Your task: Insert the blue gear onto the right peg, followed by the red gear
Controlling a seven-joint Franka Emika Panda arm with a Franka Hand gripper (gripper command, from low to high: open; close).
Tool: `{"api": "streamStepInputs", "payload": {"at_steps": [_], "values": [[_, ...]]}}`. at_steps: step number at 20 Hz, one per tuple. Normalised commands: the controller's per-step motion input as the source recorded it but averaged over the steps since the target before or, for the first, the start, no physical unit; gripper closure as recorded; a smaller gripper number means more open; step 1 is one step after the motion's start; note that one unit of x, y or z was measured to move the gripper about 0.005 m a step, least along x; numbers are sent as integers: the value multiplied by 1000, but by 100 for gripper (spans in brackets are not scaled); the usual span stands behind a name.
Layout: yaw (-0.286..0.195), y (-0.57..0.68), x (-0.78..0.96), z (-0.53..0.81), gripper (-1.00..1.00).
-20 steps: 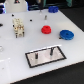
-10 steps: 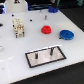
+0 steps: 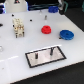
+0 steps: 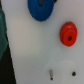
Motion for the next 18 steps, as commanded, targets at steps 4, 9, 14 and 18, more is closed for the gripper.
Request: {"api": "streamStepInputs", "payload": {"at_steps": [4, 9, 14, 18], "values": [[0, 201, -63, -425, -100], [0, 61, -81, -423, -100], [0, 29, -76, -434, -100], [0, 11, -105, -430, -100]]}}
